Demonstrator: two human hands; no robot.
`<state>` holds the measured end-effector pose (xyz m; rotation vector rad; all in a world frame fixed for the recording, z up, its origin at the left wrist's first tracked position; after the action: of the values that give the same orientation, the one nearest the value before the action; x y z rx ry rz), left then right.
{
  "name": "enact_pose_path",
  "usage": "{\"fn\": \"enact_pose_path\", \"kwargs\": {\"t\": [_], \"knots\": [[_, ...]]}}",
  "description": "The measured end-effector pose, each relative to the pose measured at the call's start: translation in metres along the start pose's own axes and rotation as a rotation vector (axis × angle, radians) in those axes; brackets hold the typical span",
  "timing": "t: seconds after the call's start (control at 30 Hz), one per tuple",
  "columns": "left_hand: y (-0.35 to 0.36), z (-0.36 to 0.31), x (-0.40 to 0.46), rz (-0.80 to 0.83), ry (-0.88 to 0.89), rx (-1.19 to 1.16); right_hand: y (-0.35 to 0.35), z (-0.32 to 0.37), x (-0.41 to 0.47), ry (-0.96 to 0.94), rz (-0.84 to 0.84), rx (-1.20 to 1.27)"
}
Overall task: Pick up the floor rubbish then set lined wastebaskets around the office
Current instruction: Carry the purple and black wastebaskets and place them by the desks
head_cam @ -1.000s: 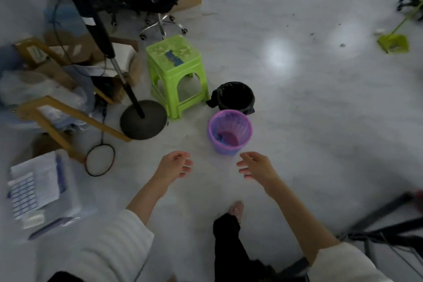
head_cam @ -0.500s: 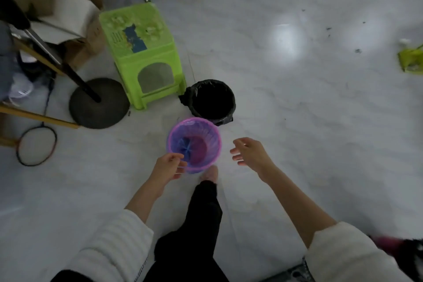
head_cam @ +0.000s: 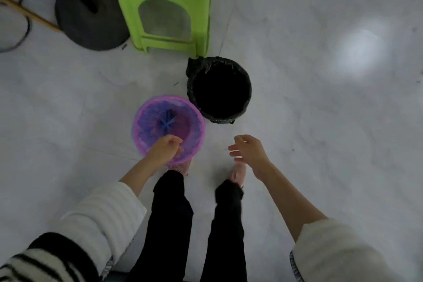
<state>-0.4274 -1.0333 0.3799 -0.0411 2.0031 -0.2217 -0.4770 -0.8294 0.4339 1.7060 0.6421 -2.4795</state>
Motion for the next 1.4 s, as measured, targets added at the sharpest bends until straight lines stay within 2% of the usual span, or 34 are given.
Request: {"fn": "enact_pose_path", "kwargs": {"t": [0.13,0.23,0.37,0.43,0.5,0.63,0.77,0.83,0.93,1.03,1.3,1.4], "knots": [[0.006,0.032,0.042,-0.15,-0.059,-0.13,-0.002,-0.004,0.072,0.053,0.039,-0.083],[0.019,0.08,0.083,-0.301,-0.148,-0.226,0.011,-0.015,0.15,0.059,0.063,-0.238],[0.049,0.149,0.13,-0.418,-0.28,-0.306,0.027,-0.034,0.23,0.083,0.053,-0.302],[0.07,0.186,0.155,-0.471,-0.388,-0.352,0.035,-0.048,0.263,0.137,0.07,-0.218],[0.09,0.191,0.163,-0.556,-0.457,-0.38,0.045,-0.056,0.291,0.177,0.069,-0.049],[0.116,0.194,0.18,-0.815,-0.409,-0.374,0.064,-0.061,0.335,0.14,-0.048,0.346],[0.122,0.209,0.199,-0.923,-0.398,-0.716,0.073,-0.063,0.364,0.143,0.021,0.691],[0.117,0.215,0.203,-0.944,-0.43,-0.88,0.074,-0.058,0.364,0.155,0.029,0.743],[0.105,0.228,0.199,-0.914,-0.449,-0.9,0.076,-0.052,0.349,0.168,0.041,0.706],[0.09,0.236,0.178,-0.91,-0.497,-1.018,0.081,-0.042,0.32,0.173,0.05,0.662],[0.027,0.254,0.043,-0.921,-0.515,-1.38,0.125,-0.004,0.176,0.112,0.063,0.412],[-0.011,0.254,-0.015,-0.946,-0.508,-1.439,0.16,0.021,0.115,0.092,0.084,0.341]]}}
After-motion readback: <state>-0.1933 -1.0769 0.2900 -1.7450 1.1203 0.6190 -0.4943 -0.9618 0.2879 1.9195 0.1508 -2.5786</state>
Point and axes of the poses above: each hand's wrist, its own x-axis towards the middle knuckle, its own y-axis out of the palm, z = x × y, the point moved 1 cm from there along x, towards the middle knuckle, and after that the axes turned 2 degrees about y, right-handed, at the moved point
